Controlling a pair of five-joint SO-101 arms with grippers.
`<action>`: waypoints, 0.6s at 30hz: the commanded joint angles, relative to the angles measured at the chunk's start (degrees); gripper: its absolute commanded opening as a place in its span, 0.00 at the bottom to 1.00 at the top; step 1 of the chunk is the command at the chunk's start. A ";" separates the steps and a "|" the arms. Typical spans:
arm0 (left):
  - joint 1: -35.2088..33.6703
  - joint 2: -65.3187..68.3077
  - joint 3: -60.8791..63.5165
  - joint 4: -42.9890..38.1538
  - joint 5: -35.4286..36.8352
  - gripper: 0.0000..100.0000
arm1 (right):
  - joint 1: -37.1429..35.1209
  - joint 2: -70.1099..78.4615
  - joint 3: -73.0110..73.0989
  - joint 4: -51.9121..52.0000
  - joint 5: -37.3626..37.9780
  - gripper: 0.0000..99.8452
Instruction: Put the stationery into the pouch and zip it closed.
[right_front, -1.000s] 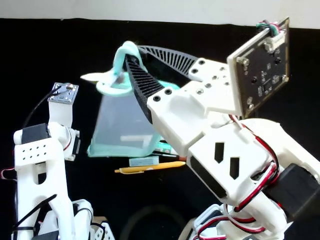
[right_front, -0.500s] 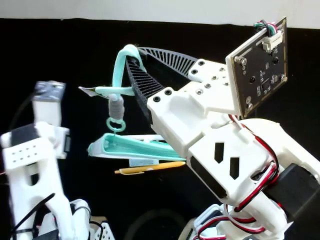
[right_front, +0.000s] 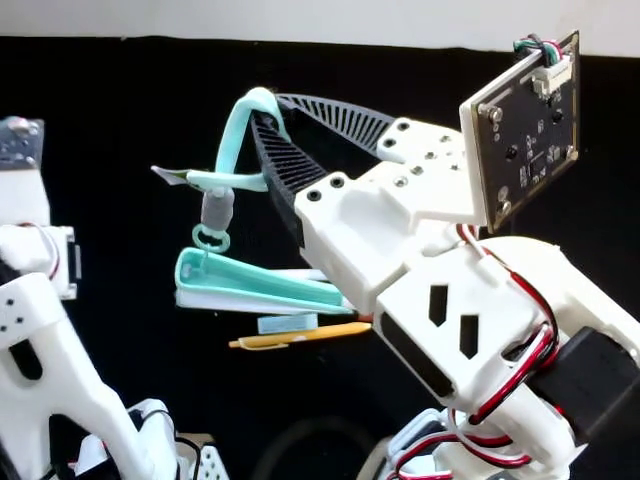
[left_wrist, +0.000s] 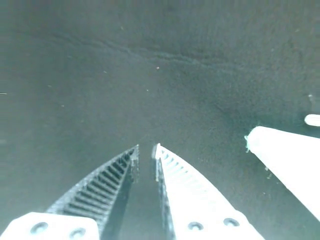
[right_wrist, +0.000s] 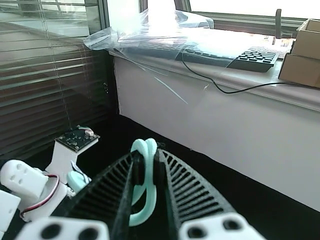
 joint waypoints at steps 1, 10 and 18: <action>-0.31 -0.13 -9.80 5.71 0.00 0.08 | -0.84 -0.04 -0.31 -0.04 -0.88 0.01; -0.22 -0.48 -14.20 6.77 0.09 0.08 | -6.20 0.31 -0.31 -0.04 -2.37 0.01; 9.80 -0.57 -20.70 6.95 0.18 0.08 | -6.20 0.22 -0.31 -0.04 -2.37 0.01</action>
